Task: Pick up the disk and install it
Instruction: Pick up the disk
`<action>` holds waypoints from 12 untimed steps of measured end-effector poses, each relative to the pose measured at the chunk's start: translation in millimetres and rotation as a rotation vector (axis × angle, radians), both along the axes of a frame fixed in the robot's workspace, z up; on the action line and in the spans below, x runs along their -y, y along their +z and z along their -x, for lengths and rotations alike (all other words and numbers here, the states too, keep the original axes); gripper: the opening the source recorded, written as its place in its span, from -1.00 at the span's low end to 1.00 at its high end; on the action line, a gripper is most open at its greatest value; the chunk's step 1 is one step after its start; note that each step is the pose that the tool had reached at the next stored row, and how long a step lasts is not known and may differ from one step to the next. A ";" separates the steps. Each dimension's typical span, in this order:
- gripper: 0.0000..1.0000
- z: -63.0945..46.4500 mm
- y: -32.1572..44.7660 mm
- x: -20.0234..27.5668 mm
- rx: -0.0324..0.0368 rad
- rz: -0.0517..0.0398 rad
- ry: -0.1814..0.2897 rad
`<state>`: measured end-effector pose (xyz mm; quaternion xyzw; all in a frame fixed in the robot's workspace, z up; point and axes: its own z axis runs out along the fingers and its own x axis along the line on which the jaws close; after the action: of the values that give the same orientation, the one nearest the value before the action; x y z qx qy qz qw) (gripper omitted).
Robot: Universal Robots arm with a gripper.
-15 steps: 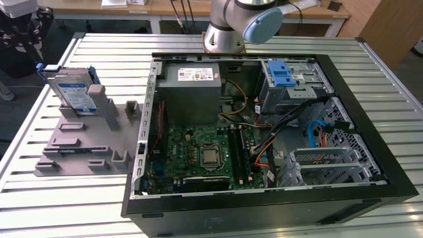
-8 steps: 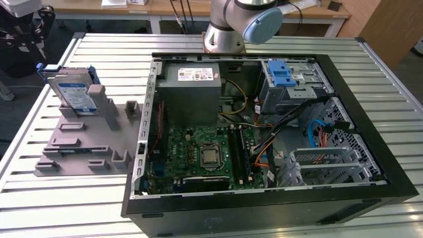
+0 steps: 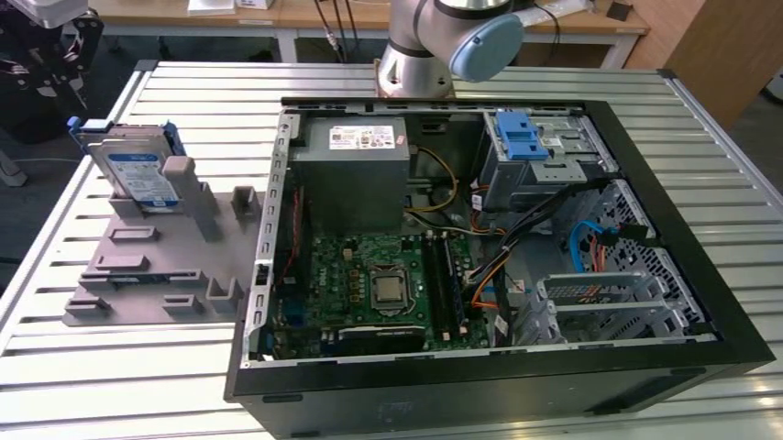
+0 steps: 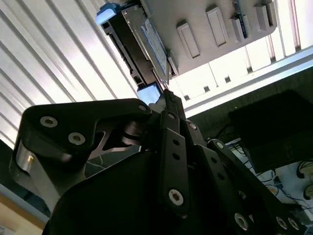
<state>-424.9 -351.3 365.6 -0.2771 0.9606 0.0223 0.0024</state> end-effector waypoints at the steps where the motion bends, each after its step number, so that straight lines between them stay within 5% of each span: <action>1: -0.79 0.0 -0.1 0.0 0.0001 0.0000 0.017; 12: -0.79 0.0 -0.3 0.0 0.0000 -0.0004 0.168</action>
<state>-424.9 -351.3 365.3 -0.3569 0.9339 0.0226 0.0006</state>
